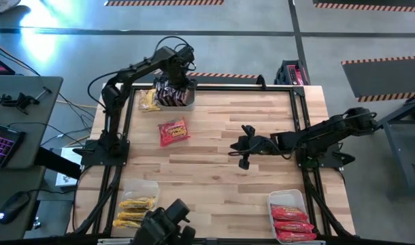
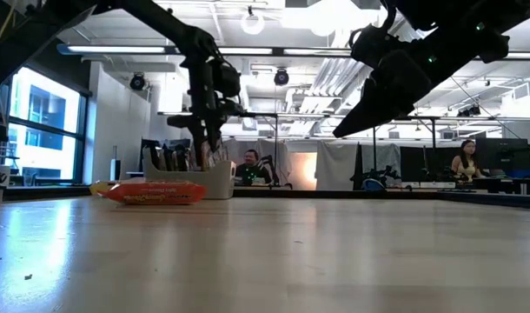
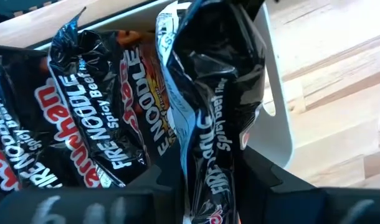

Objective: Sort Maruchan noodles
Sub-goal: Put the black noodle pack into the gray bin, then put the orange noodle pack into the white bin

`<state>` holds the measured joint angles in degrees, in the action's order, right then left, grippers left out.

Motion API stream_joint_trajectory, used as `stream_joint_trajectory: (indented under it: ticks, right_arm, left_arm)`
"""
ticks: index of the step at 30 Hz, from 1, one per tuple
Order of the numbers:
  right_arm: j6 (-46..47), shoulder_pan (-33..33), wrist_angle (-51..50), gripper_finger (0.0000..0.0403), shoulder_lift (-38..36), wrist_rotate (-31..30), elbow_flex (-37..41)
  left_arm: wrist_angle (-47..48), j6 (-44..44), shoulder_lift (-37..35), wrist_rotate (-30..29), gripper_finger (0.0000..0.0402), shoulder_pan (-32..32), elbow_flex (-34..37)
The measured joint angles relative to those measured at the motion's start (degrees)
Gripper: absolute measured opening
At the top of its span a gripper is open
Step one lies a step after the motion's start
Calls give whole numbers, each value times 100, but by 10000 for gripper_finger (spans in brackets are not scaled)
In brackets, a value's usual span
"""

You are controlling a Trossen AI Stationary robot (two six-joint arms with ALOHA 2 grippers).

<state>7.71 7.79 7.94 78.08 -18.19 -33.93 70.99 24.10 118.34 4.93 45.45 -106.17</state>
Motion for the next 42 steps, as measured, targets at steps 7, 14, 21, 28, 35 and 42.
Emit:
stream_joint_trajectory:
  ticks: [7,14,21,28,35,42]
  right_arm:
    - [30,0,0,0,2,-1,0]
    - [40,0,0,0,2,72,0]
    - [80,0,2,0,2,78,0]
    - [143,0,2,0,2,86,0]
    - [146,0,2,0,2,86,0]
    - [146,0,2,0,2,86,0]
  left_arm:
    - [-37,26,-4,-96,79,-6,-7]
    - [-229,-170,-11,-103,80,-6,150]
    - [-477,-387,1,-502,102,-141,231]
    - [-641,-632,15,-595,151,-214,231]
    - [-616,-855,-18,-597,174,-196,231]
    - [-533,-1282,-491,-739,157,-212,231]
